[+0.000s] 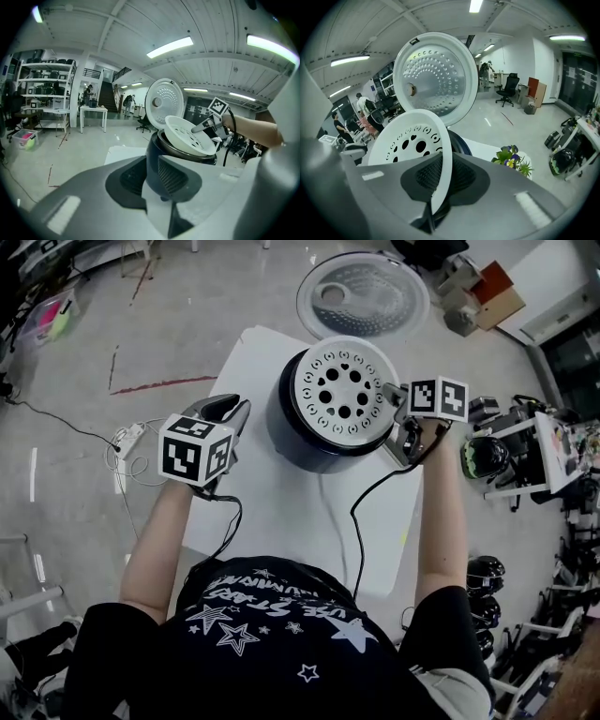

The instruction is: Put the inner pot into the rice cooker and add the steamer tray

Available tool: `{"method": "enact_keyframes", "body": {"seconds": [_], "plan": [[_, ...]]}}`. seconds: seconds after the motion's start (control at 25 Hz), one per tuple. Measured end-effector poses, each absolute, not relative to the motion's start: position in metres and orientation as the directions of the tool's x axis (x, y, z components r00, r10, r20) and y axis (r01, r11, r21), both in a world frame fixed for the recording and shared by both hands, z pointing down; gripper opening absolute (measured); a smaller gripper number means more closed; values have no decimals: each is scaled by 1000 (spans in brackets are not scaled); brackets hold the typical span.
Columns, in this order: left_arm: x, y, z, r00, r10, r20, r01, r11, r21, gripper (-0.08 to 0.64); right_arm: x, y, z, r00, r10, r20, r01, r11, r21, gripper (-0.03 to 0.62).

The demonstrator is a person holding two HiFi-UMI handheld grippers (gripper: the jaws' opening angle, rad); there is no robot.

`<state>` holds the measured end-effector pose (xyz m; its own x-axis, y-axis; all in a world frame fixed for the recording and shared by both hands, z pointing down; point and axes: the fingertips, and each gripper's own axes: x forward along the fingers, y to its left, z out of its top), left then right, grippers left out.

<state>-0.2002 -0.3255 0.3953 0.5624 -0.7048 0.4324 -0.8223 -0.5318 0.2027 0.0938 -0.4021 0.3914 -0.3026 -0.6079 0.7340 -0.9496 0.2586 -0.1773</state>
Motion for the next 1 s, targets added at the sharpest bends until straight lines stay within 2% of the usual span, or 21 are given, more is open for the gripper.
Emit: {"method": "enact_keyframes", "body": {"seconds": [0.24,0.6,0.76,1.0], "plan": [[-205,-328,405,560,-696,450,-824,-525,213,78,94,-405,407,-262,-575,775,-956,262,-129,52],[-195,-329,411,560,-685,466,-822,-531,207,78,103,-405,412,-152,-627,764,-960,277,35,65],[-193,-330,412,565,-678,470,-818,-536,209,78,103,-403,417,-122,-632,765,-952,293,90,91],[-190,-326,413,566,-674,475,-816,-541,205,78,92,-400,419,-190,-647,738,-949,313,30,172]]}}
